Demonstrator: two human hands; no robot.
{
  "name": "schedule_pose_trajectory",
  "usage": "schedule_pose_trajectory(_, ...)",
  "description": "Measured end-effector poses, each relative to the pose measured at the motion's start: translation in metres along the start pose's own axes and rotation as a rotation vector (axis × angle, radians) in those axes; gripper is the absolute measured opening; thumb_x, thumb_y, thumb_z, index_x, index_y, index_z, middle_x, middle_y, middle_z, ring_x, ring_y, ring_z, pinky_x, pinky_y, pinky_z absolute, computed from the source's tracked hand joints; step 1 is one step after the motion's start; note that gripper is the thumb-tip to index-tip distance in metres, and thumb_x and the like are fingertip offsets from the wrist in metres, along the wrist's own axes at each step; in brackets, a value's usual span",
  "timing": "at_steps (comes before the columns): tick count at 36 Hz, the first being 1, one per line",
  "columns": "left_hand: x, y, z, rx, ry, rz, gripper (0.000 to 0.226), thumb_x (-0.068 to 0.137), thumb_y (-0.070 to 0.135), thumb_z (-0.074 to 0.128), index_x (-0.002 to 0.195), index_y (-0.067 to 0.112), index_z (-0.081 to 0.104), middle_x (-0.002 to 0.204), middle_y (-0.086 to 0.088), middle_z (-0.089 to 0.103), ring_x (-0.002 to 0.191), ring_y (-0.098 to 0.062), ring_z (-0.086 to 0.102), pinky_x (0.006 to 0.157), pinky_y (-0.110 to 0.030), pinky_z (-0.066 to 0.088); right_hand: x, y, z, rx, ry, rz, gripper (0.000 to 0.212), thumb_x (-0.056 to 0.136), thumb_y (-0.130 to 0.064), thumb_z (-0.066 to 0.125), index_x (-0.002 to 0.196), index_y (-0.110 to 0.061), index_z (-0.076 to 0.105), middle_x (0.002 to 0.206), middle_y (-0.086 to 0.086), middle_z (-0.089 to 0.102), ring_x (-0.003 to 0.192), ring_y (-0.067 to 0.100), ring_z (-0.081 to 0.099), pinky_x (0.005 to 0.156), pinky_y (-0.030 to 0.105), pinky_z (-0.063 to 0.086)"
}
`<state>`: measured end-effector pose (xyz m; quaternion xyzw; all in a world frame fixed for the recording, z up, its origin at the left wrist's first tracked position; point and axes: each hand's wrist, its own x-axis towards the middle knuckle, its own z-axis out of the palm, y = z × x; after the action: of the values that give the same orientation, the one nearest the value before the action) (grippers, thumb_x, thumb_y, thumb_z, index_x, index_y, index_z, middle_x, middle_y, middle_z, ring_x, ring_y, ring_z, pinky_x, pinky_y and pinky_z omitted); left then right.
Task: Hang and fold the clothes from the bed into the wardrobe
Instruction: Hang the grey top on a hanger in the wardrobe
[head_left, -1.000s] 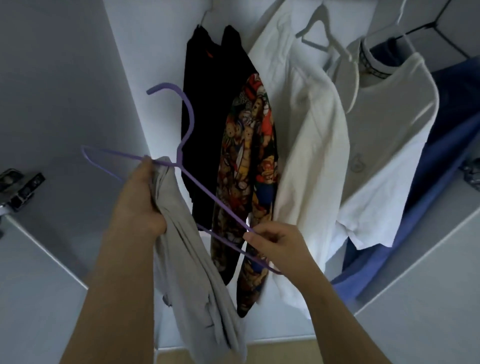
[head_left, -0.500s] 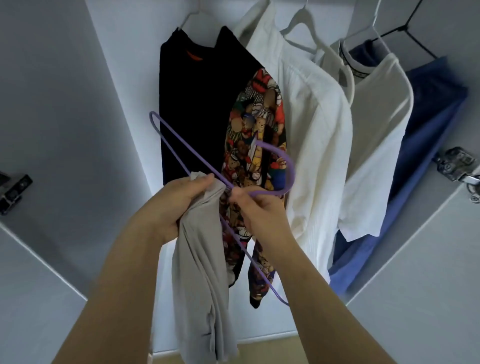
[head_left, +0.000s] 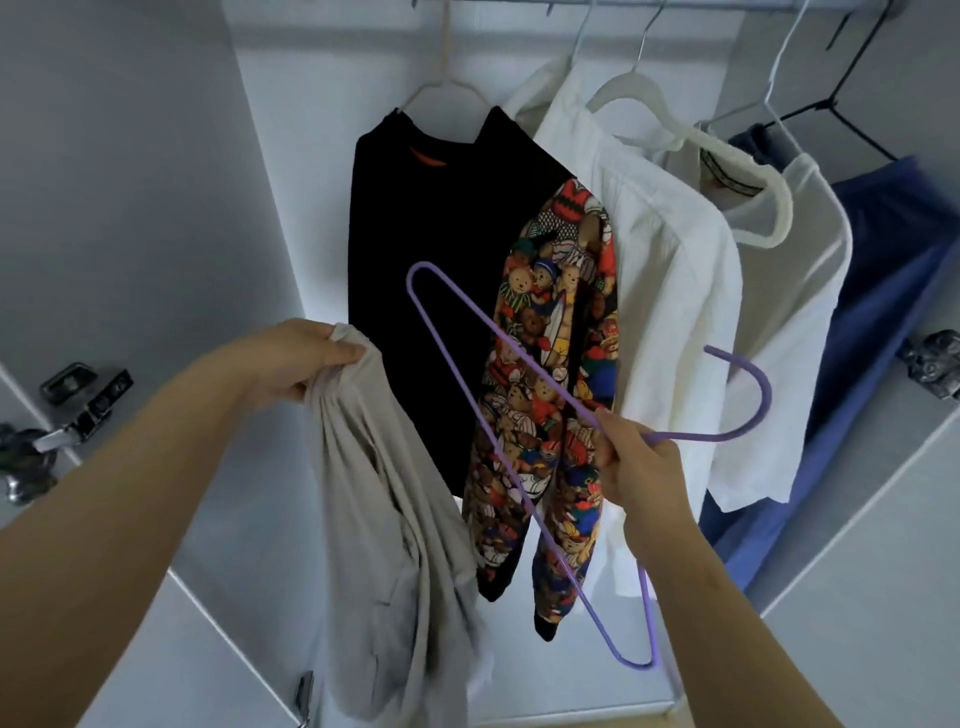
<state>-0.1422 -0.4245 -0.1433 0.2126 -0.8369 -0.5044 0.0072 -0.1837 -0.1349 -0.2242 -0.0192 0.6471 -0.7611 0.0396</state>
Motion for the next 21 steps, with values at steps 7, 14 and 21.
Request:
schedule_pose_trajectory(7, 0.007, -0.001, -0.002, -0.29, 0.089, -0.021, 0.026, 0.095, 0.017, 0.052, 0.119, 0.007, 0.056, 0.1, -0.011, 0.063, 0.084, -0.021, 0.059, 0.084, -0.035, 0.046, -0.002, 0.0, -0.007, -0.107, -0.095, 0.025, 0.062, 0.093, -0.016, 0.051, 0.032, -0.02, 0.041, 0.036, -0.003, 0.027, 0.031, 0.007, 0.022, 0.035, 0.016, 0.02)
schedule_pose_trajectory(14, 0.006, -0.001, 0.001, -0.284, 0.155, 0.006, 0.024, 0.094, 0.016, 0.054, 0.117, 0.011, 0.057, 0.101, -0.01, 0.063, 0.083, -0.021, 0.059, 0.081, -0.033, 0.048, -0.005, 0.011, -0.004, -0.37, -0.183, -0.039, 0.056, 0.09, -0.019, 0.056, 0.036, -0.017, 0.043, 0.035, -0.006, 0.036, 0.033, 0.003, 0.033, 0.039, 0.01, 0.029)
schedule_pose_trajectory(21, -0.011, 0.009, 0.027, -0.33, 0.027, 0.056, 0.009, 0.092, 0.014, 0.056, 0.089, 0.016, 0.064, 0.077, 0.001, 0.069, 0.065, -0.011, 0.064, 0.055, -0.017, 0.054, -0.007, 0.018, 0.014, -0.475, -0.25, -0.048, 0.05, 0.092, -0.03, 0.056, 0.042, -0.022, 0.058, 0.049, 0.004, 0.052, 0.041, 0.004, 0.04, 0.047, 0.015, 0.035)
